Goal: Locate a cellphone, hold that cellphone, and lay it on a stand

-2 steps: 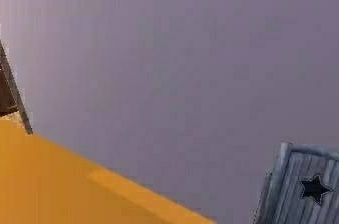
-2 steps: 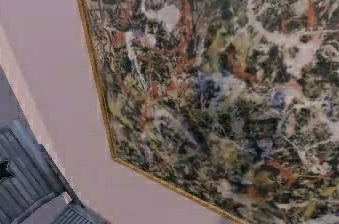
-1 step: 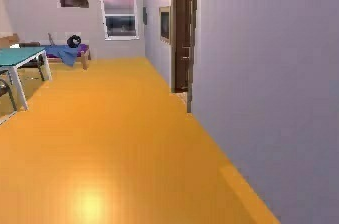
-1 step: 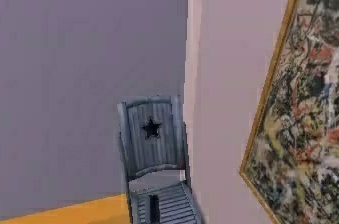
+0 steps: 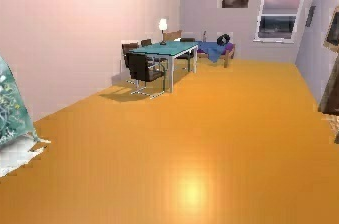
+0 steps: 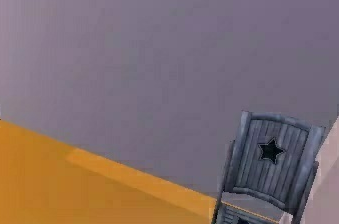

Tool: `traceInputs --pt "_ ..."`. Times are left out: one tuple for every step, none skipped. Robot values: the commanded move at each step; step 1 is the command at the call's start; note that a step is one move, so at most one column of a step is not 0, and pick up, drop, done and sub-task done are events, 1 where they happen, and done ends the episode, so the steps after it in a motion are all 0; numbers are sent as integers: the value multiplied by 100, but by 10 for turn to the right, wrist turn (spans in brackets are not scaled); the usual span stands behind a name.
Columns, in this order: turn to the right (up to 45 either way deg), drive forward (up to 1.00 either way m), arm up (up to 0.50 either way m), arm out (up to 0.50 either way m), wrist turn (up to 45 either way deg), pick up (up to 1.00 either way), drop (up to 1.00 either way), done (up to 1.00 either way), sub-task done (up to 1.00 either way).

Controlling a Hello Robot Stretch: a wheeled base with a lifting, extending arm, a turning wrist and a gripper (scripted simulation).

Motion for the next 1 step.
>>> traceInputs --pt "0 25 0 0 0 0 0 0 0"
